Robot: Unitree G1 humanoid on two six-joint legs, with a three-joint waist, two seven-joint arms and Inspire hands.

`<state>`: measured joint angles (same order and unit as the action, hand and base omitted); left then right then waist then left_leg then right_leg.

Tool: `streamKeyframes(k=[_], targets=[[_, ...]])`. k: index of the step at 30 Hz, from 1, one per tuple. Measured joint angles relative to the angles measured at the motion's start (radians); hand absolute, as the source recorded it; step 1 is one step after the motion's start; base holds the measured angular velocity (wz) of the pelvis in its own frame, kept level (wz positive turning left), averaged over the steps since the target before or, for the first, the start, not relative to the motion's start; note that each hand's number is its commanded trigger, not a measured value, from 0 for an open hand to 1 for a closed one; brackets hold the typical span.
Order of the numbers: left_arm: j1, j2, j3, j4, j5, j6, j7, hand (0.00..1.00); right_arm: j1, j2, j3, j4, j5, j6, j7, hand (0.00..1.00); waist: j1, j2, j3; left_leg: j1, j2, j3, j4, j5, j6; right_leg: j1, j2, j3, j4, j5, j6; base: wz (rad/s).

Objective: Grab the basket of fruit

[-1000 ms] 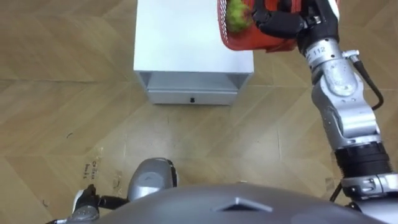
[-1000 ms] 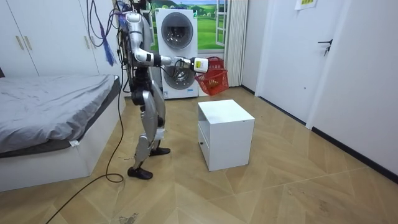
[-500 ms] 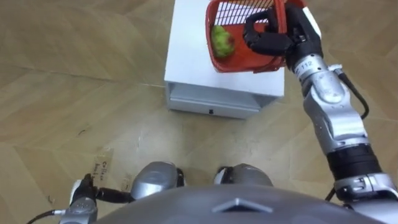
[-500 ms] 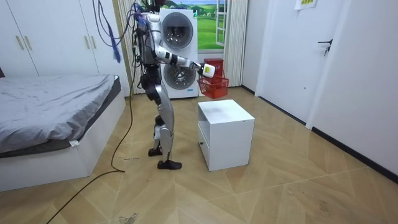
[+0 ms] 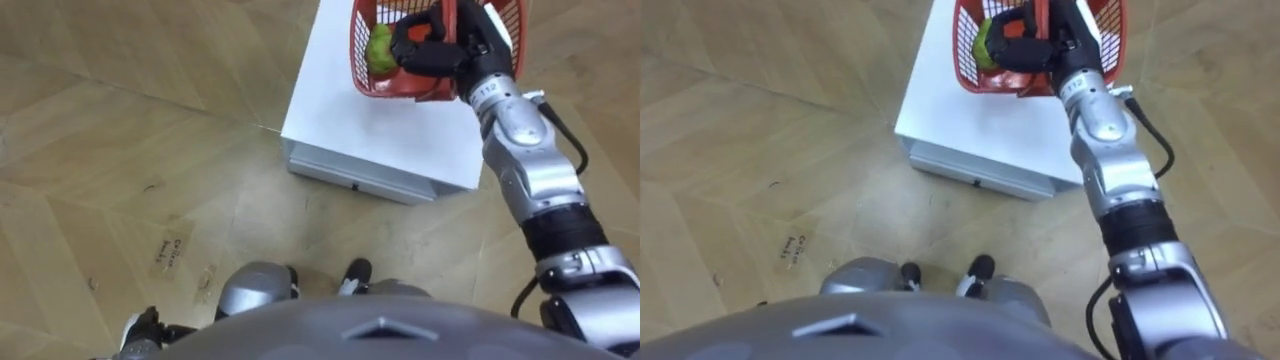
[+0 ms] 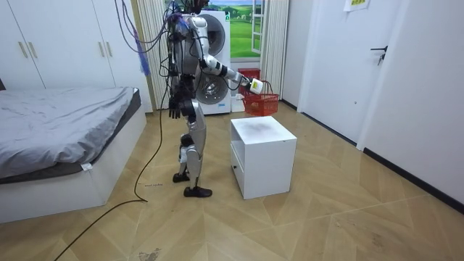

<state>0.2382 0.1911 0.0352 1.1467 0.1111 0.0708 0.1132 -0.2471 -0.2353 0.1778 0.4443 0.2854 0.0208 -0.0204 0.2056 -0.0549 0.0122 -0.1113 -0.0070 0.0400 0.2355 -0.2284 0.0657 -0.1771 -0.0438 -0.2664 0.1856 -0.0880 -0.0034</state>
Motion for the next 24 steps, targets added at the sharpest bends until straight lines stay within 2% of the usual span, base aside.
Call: streamKeyframes(k=[2,4,9,13,18,19,20,24], targets=[[0.000,0.000,-0.001,0.000,0.002,0.007,-0.005,0.00,-0.013,0.001,0.001,0.043,0.022,0.000,-0.012,1.00,0.001,-0.001,0.0004,-0.009,-0.002,-0.001,0.000,0.000,0.000,-0.007,-0.003,-0.011,0.000,0.000,0.000,0.09],[0.000,0.000,-0.003,0.004,0.002,0.013,-0.016,0.00,-0.015,0.003,0.006,0.098,0.031,0.000,-0.028,1.00,0.017,-0.001,0.0008,-0.019,-0.005,-0.008,0.001,0.000,0.000,-0.015,-0.006,-0.016,0.000,0.000,0.000,0.05],[0.000,0.004,-0.027,0.015,0.001,0.016,-0.027,0.00,-0.027,0.004,0.008,0.181,0.060,-0.001,-0.053,1.00,0.024,0.006,0.0060,-0.063,-0.006,-0.019,0.002,0.000,0.000,-0.046,-0.014,-0.065,0.001,0.000,0.000,0.19],[0.010,0.004,-0.029,0.022,0.002,0.019,-0.054,0.00,-0.049,0.005,0.004,0.253,0.060,-0.006,-0.058,1.00,0.027,0.019,0.0145,-0.075,-0.006,-0.024,0.003,0.000,0.000,-0.054,-0.015,-0.070,0.000,-0.002,0.002,0.06],[0.013,0.002,-0.046,0.008,0.001,0.022,-0.066,0.00,-0.061,0.005,-0.002,0.283,0.092,-0.021,-0.072,0.98,0.033,0.027,0.0152,-0.096,-0.007,-0.026,0.015,0.000,0.000,-0.070,-0.016,-0.073,0.002,-0.002,0.002,-0.01],[0.013,0.002,-0.049,0.005,0.001,0.022,-0.066,0.00,-0.062,0.005,-0.002,0.290,0.103,-0.021,-0.074,0.55,0.033,0.030,0.0139,-0.103,-0.007,-0.026,0.024,0.000,0.000,-0.073,-0.018,-0.079,0.002,-0.002,0.002,0.04],[0.013,0.002,-0.049,0.003,0.001,0.022,-0.066,0.00,-0.062,0.005,-0.002,0.290,0.104,-0.021,-0.074,0.00,0.034,0.032,0.0143,-0.105,-0.008,-0.026,0.025,0.000,0.000,-0.075,-0.018,-0.080,0.003,-0.002,0.002,0.00],[0.013,-0.001,-0.050,-0.007,0.002,0.030,-0.065,0.00,-0.067,0.005,-0.002,0.306,0.109,-0.029,-0.073,0.00,0.035,0.051,0.0149,-0.116,-0.008,-0.026,0.025,0.000,0.000,-0.085,-0.018,-0.084,0.004,-0.002,0.002,0.02]])
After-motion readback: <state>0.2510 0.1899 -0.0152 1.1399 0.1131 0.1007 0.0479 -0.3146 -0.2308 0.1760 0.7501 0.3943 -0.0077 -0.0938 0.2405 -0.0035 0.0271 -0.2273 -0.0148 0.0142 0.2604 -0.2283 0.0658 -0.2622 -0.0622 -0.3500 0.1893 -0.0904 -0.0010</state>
